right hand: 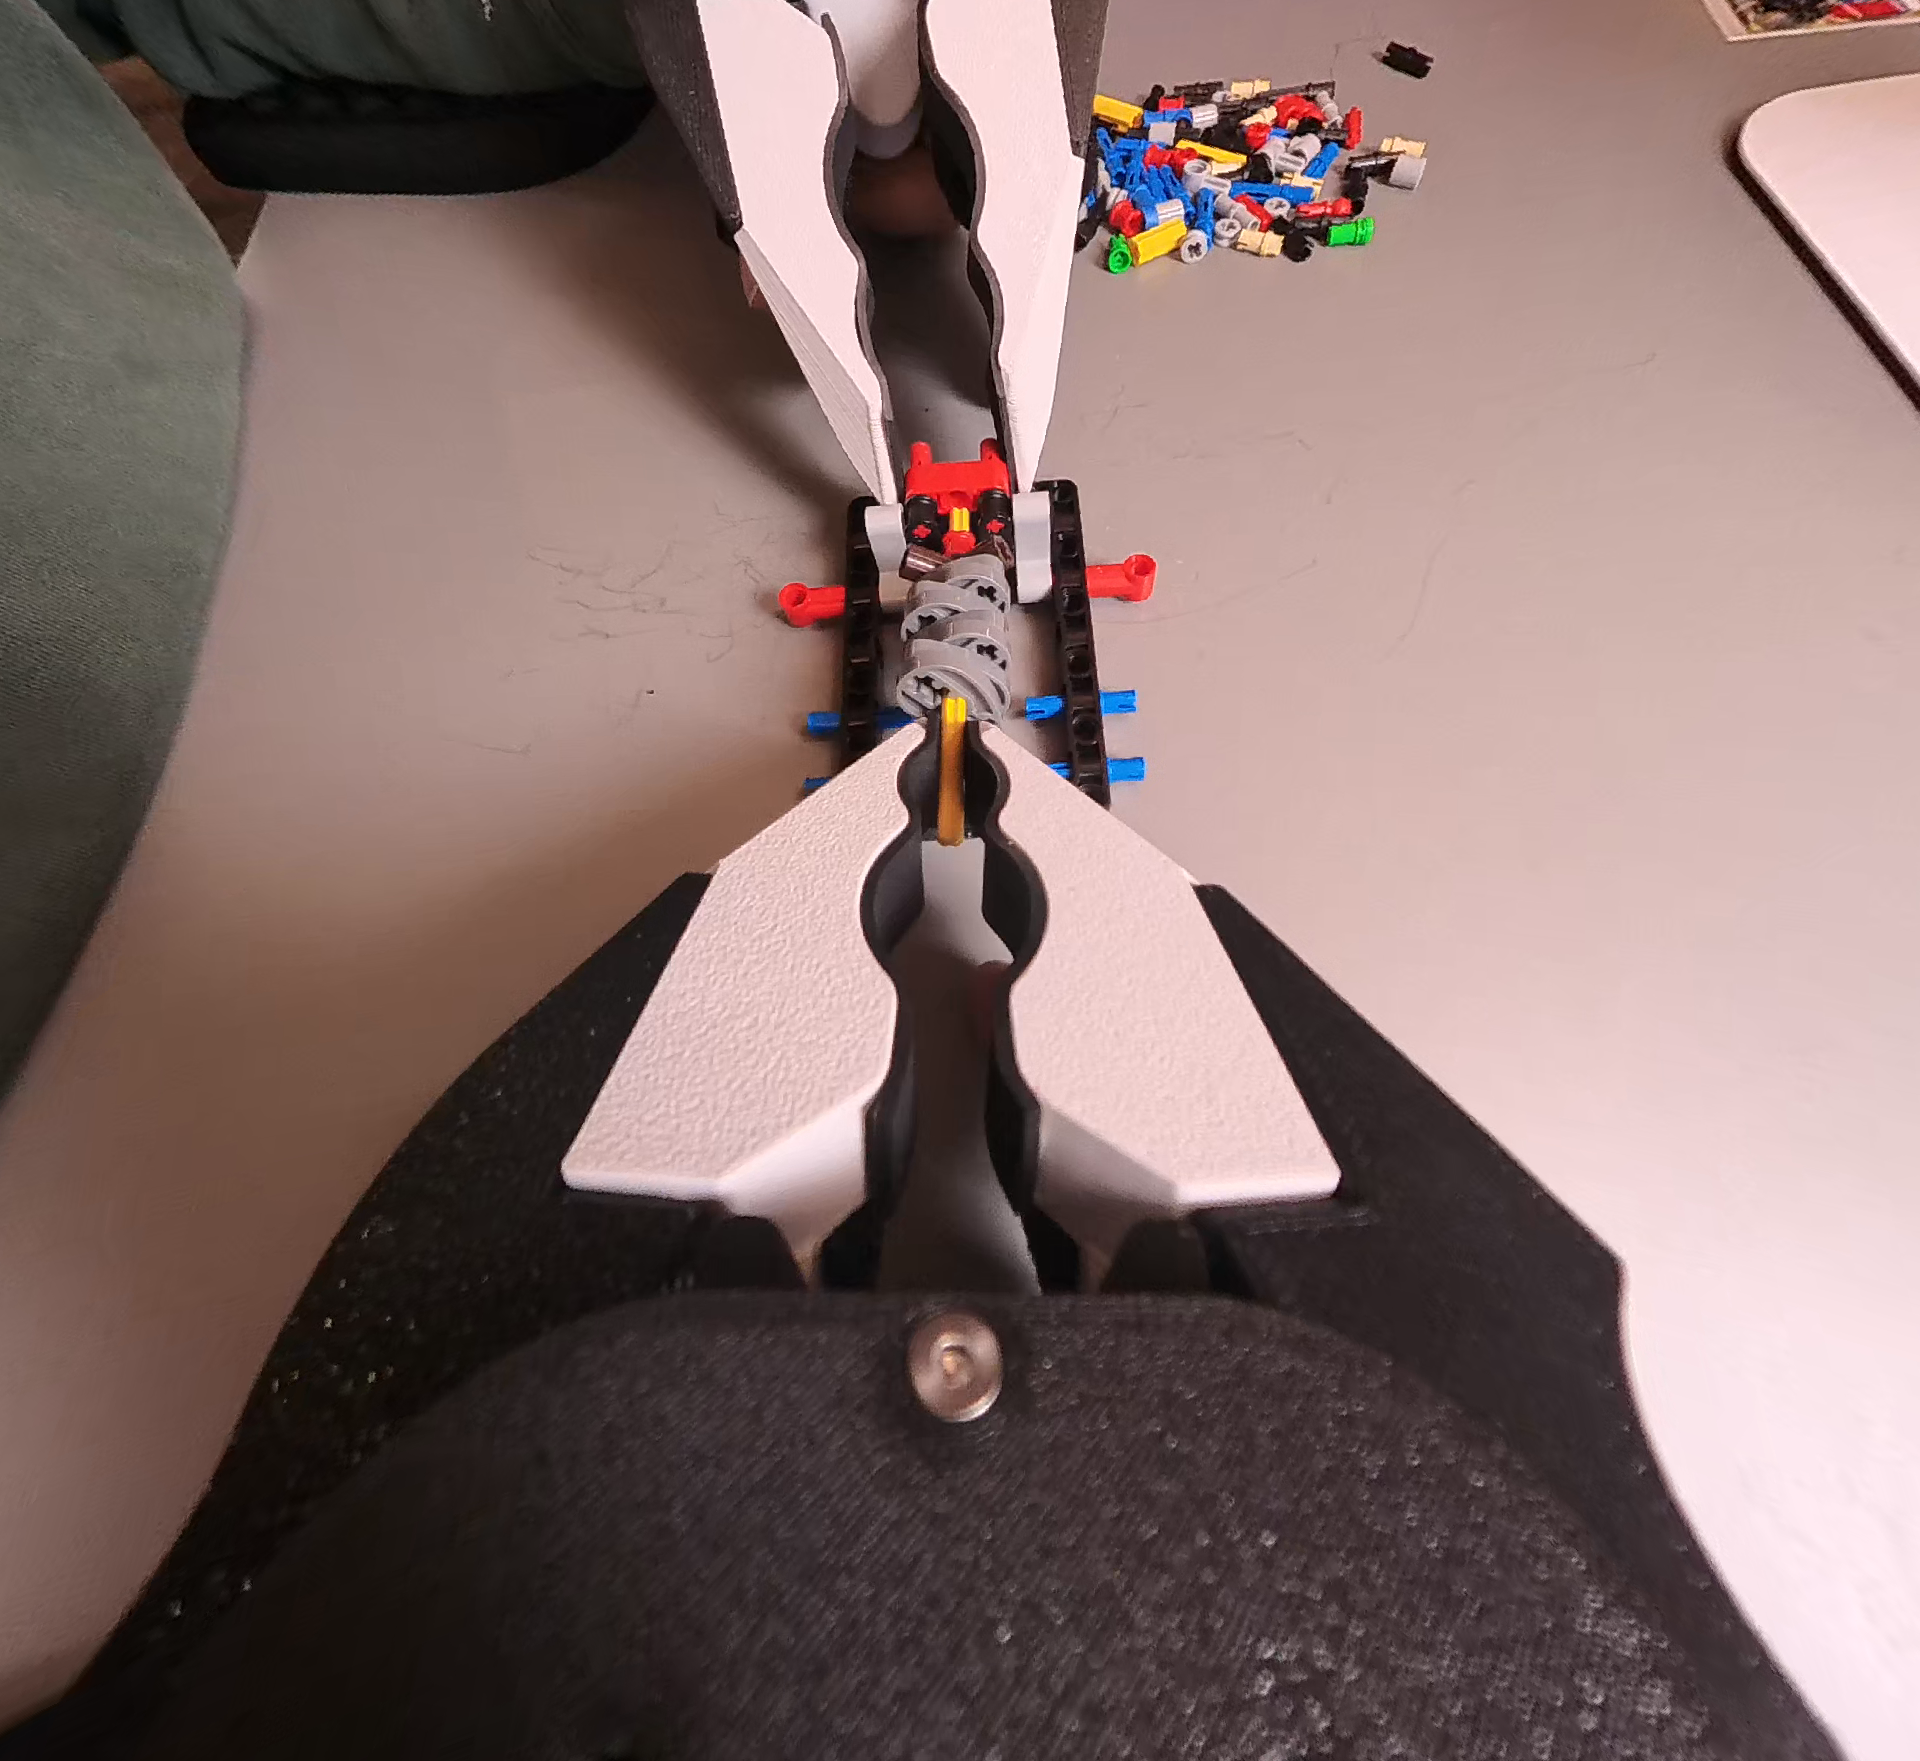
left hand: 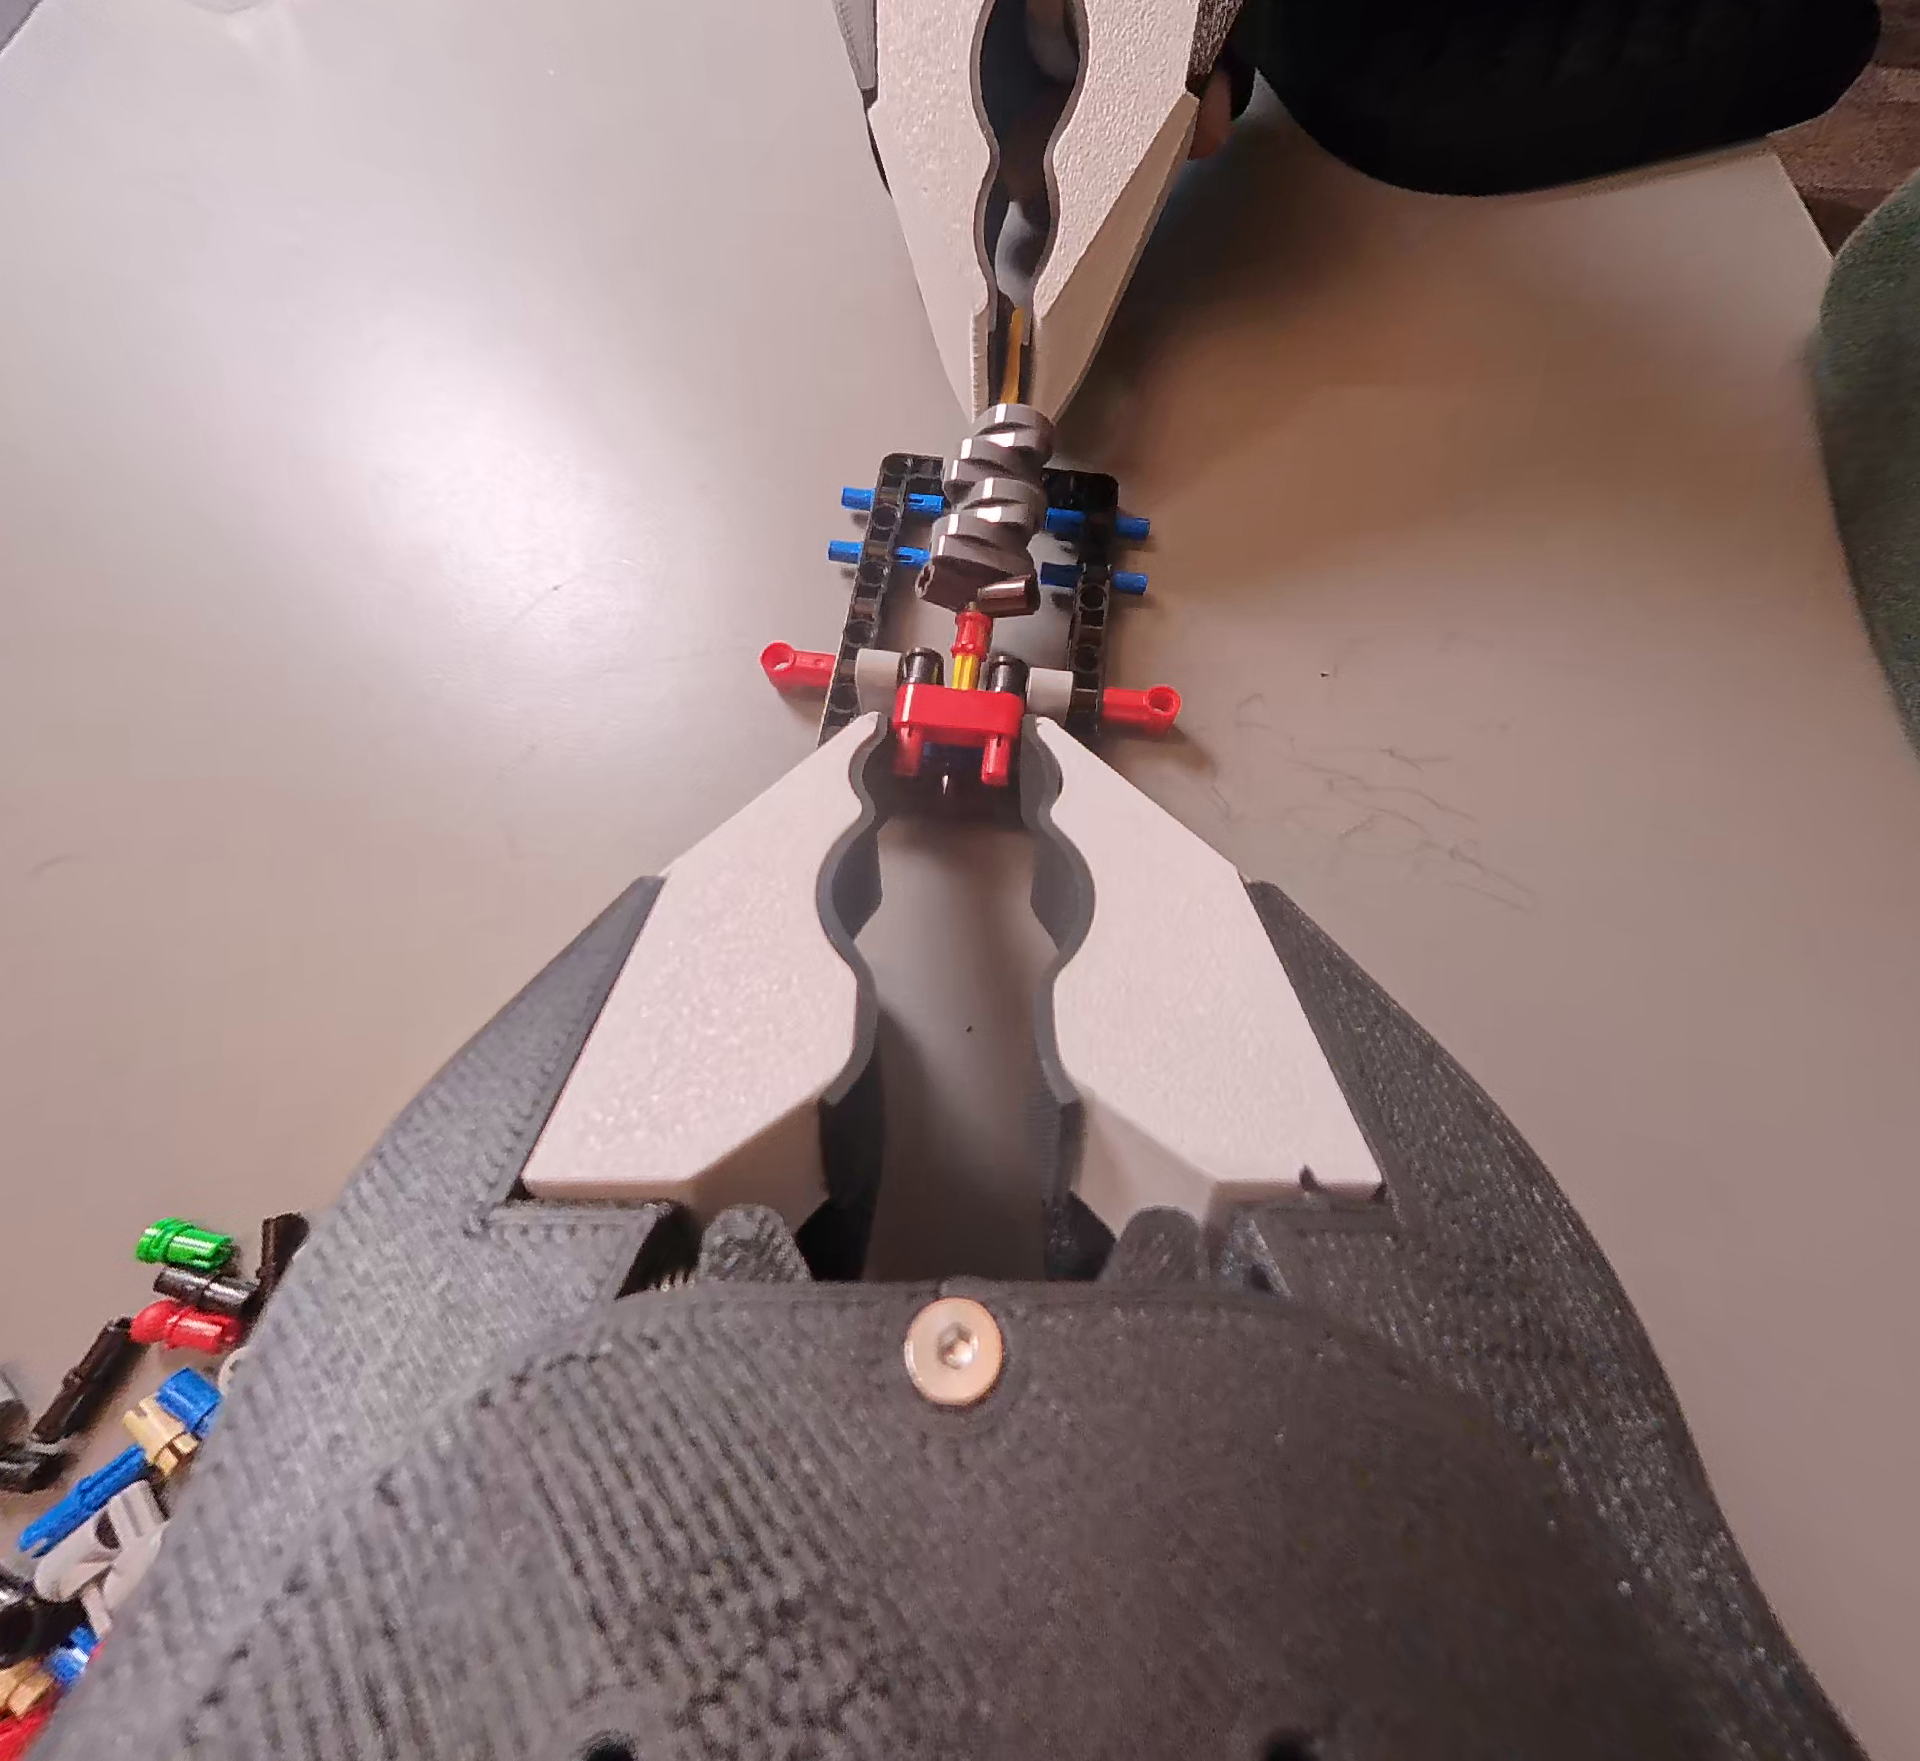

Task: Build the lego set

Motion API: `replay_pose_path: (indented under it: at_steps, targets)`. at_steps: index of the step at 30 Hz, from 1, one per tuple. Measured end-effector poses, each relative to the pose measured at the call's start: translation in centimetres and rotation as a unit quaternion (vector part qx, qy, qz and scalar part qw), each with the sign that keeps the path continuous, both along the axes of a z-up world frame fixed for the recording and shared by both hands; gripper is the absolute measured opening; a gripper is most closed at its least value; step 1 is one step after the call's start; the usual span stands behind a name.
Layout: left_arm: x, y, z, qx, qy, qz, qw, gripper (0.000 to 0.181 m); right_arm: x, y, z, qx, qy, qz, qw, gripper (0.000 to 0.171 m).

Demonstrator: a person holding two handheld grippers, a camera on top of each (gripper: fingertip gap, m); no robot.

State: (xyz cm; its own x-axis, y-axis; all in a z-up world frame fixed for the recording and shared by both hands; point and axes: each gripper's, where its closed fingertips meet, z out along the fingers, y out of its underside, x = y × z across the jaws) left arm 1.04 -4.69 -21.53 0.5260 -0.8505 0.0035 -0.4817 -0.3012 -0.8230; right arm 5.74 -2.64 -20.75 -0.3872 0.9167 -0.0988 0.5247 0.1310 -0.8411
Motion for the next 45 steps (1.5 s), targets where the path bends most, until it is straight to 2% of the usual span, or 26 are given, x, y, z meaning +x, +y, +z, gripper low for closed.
replay_pose_path:
  at_steps: [12,17,22,24,26,30,35,38,41,45]
  targets:
    - [0.1,0.3,0.0,-0.002,0.000,0.011,1.000,0.023,0.1,0.4,-0.5,-0.041,-0.044,-0.001,0.998,0.002]
    - [0.2,0.3,-0.1,-0.001,0.002,0.016,1.000,0.023,0.3,0.5,-0.9,-0.029,-0.075,0.007,0.997,0.002]
    - [0.1,0.2,-0.1,0.016,0.018,0.017,1.000,0.023,0.3,0.5,-1.2,0.025,-0.093,0.024,0.995,0.002]
    - [-0.3,-0.2,0.1,0.022,0.029,0.010,0.999,0.035,0.4,0.4,-1.2,0.037,-0.101,0.035,0.994,0.002]
    - [-1.2,-0.5,0.6,0.022,0.033,0.013,0.999,0.038,0.4,0.5,-1.0,0.038,-0.102,0.035,0.993,0.002]
    - [-2.9,-0.7,-0.2,-0.005,0.056,0.027,0.998,0.022,0.3,0.8,-0.6,0.033,-0.095,0.026,0.995,0.002]
    - [-2.1,-1.0,-1.3,-0.013,0.073,0.018,0.997,0.006,0.4,1.0,-0.8,0.031,-0.095,0.024,0.995,0.002]
    - [-1.1,-1.0,-1.1,-0.014,0.057,0.013,0.998,0.008,0.5,1.1,-1.0,0.032,-0.098,0.025,0.994,0.002]
    - [-0.4,-1.0,-1.2,-0.010,0.057,0.009,0.998,0.018,0.5,1.1,-1.0,0.028,-0.097,0.026,0.994,0.002]
    - [-0.1,-0.9,-1.2,-0.004,0.061,0.009,0.998,0.017,0.6,1.4,-1.1,0.030,-0.098,0.025,0.994,0.002]
